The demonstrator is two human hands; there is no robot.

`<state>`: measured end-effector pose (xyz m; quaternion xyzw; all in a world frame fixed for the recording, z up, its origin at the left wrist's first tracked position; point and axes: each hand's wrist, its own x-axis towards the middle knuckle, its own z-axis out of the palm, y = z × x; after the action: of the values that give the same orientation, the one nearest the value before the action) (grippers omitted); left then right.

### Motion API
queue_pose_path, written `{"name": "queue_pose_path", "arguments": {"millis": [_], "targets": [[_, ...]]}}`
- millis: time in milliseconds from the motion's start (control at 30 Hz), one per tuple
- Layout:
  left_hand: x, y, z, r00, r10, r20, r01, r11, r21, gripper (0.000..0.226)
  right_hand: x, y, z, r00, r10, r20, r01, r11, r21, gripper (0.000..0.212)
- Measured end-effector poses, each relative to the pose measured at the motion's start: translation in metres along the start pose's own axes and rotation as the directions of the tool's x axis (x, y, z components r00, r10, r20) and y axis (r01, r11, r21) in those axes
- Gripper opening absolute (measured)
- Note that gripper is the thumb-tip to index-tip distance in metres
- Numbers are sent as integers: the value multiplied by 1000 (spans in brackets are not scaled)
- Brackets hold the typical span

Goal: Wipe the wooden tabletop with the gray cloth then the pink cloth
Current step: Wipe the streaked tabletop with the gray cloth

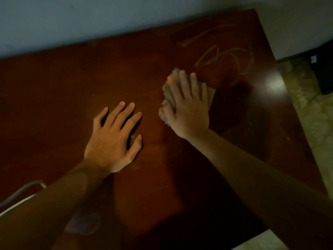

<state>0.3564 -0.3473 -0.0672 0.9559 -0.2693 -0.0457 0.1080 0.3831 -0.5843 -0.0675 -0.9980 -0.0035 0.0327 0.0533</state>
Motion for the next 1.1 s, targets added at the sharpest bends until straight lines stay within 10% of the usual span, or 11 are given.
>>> {"name": "queue_pose_path", "arguments": {"millis": [133, 400, 600, 933, 1100], "targets": [[2, 13, -7, 997, -78, -6, 78, 996, -34, 57, 13, 44, -3, 989, -146, -31, 147, 989, 17, 63], [79, 62, -5, 946, -314, -81, 311, 949, -46, 50, 69, 109, -25, 963, 265, -47, -266, 964, 1, 67], [102, 97, 16, 857, -504, -109, 501, 864, -54, 57, 57, 61, -11, 951, -306, -34, 307, 951, 35, 58], [106, 98, 11, 842, -527, -117, 525, 850, -49, 53, 128, 102, -25, 994, 102, -42, -102, 995, 11, 68], [107, 98, 12, 843, -524, -119, 521, 852, -61, 56, 123, 22, -16, 953, -302, 6, 302, 953, 26, 62]]}}
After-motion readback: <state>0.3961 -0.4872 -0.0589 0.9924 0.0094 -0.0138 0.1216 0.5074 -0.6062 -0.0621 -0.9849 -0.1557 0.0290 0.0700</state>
